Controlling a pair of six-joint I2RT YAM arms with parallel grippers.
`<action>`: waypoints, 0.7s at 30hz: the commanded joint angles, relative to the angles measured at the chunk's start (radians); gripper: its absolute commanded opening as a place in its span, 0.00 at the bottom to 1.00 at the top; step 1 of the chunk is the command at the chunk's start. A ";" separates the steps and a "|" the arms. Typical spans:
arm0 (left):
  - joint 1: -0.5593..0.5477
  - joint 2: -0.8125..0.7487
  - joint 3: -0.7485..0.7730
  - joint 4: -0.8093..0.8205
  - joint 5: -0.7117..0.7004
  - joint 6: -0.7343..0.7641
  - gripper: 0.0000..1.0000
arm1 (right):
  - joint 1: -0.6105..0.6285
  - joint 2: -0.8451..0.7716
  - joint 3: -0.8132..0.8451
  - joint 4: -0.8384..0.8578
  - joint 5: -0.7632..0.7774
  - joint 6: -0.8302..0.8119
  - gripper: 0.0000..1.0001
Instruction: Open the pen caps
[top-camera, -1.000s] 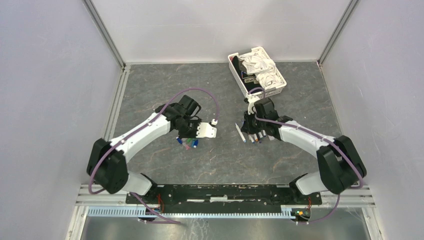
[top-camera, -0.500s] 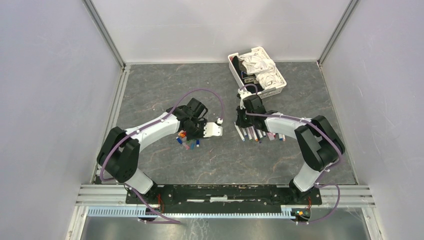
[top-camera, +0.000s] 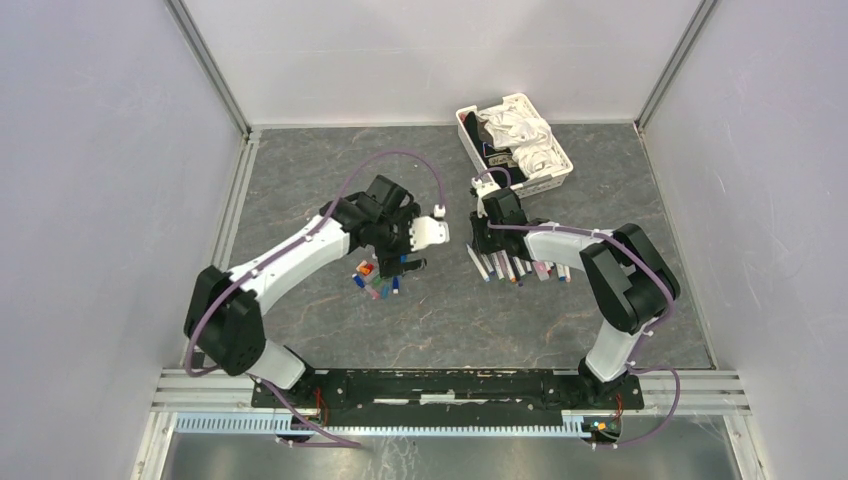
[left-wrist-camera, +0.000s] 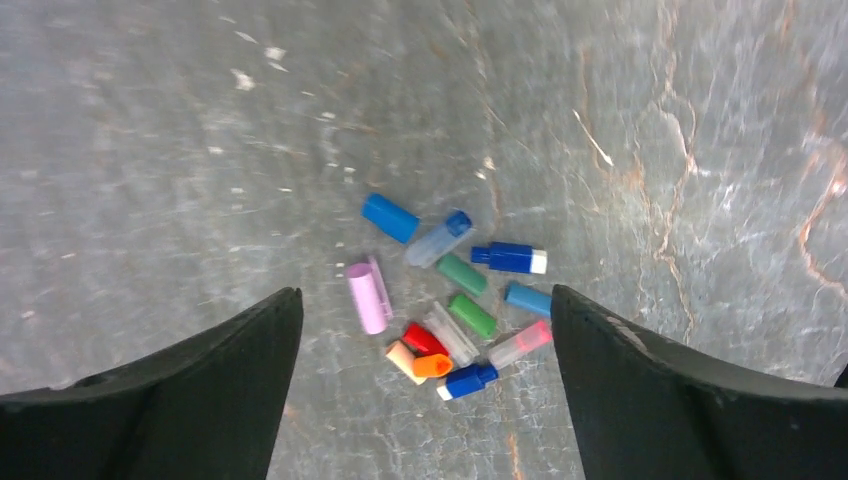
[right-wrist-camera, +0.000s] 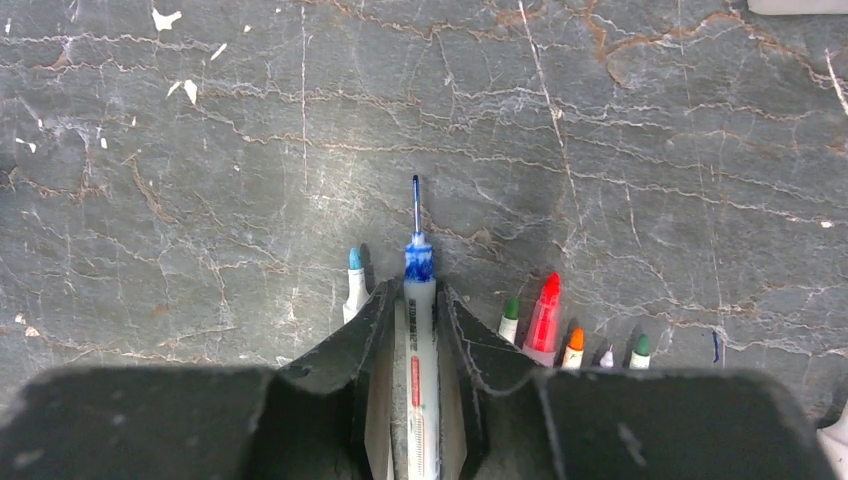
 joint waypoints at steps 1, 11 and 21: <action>0.017 -0.101 0.134 -0.052 0.001 -0.133 1.00 | 0.008 -0.026 0.002 0.007 0.028 -0.016 0.28; 0.052 -0.189 0.261 -0.026 -0.296 -0.331 1.00 | 0.044 -0.196 -0.014 -0.052 0.099 -0.014 0.47; 0.448 -0.246 0.156 0.227 -0.268 -0.523 1.00 | 0.013 -0.562 -0.160 -0.167 0.506 -0.025 0.98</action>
